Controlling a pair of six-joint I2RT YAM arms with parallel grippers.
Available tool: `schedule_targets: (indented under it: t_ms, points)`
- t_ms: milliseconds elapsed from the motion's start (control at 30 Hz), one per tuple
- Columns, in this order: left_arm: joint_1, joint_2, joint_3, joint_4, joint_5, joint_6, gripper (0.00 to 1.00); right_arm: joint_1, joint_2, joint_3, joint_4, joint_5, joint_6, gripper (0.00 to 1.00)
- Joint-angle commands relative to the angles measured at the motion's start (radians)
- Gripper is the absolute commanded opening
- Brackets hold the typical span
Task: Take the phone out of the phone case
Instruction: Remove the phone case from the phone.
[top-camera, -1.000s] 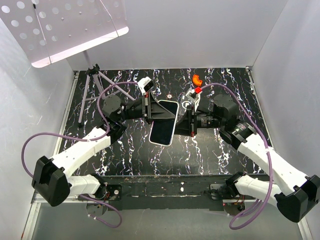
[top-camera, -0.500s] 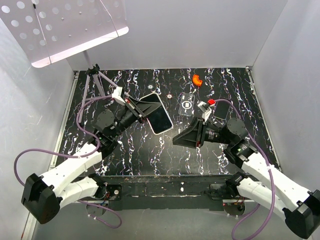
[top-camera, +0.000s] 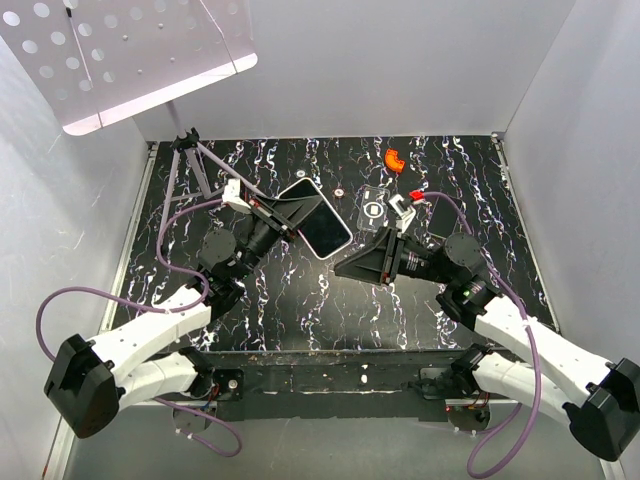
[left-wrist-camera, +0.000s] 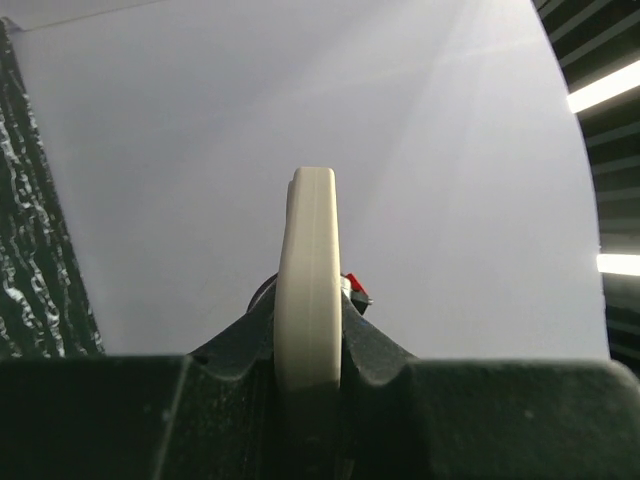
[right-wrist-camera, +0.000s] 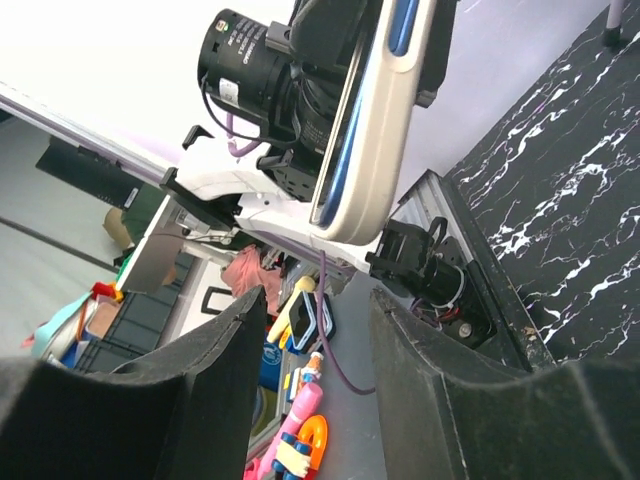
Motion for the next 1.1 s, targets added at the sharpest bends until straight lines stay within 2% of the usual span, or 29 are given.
schedule_targets:
  t_ms: [0,300,667,767,867,900,1000,1067]
  points:
    - [-0.015,0.025,-0.002,0.176,-0.023,-0.087,0.0,0.008,0.013,0.097,-0.053,0.036,-0.06,0.53]
    - [-0.028,0.085,0.007,0.279,0.042,-0.14,0.0,0.008,0.053,0.175,-0.113,0.057,-0.112,0.53]
    - [-0.057,0.106,0.033,0.288,0.033,-0.108,0.0,0.034,0.073,0.174,-0.148,0.102,-0.154,0.42]
    - [-0.065,0.108,0.042,0.284,0.033,-0.105,0.0,0.036,0.073,0.172,-0.17,0.134,-0.18,0.34]
    - [-0.066,0.099,0.045,0.256,0.033,-0.14,0.0,0.045,0.079,0.174,-0.199,0.136,-0.259,0.14]
    - [-0.066,0.088,0.055,0.214,0.04,-0.178,0.0,0.051,0.08,0.169,-0.215,0.136,-0.32,0.04]
    - [-0.063,0.056,0.096,0.082,0.1,-0.289,0.0,0.065,0.056,0.131,-0.278,0.152,-0.532,0.01]
    - [-0.055,0.042,0.148,-0.024,0.202,-0.346,0.0,0.067,0.033,0.103,-0.283,0.172,-0.639,0.01]
